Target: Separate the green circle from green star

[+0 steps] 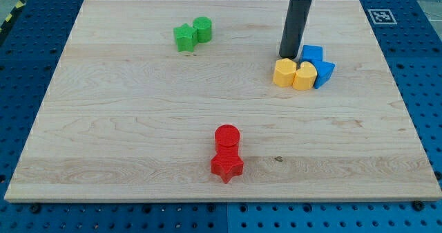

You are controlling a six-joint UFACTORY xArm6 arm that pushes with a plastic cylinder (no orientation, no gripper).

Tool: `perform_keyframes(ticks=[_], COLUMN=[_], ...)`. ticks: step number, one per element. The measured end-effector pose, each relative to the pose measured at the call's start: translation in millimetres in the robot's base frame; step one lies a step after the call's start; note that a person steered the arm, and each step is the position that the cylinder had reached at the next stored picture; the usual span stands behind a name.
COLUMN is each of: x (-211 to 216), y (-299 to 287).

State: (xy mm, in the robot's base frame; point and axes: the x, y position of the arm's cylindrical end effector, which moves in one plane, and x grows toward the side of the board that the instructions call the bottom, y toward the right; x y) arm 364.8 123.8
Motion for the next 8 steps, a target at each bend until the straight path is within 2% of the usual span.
perform_keyframes(ticks=[4,6,7,8], x=[7,-6,-7,14], y=[11,-66,-79,-91])
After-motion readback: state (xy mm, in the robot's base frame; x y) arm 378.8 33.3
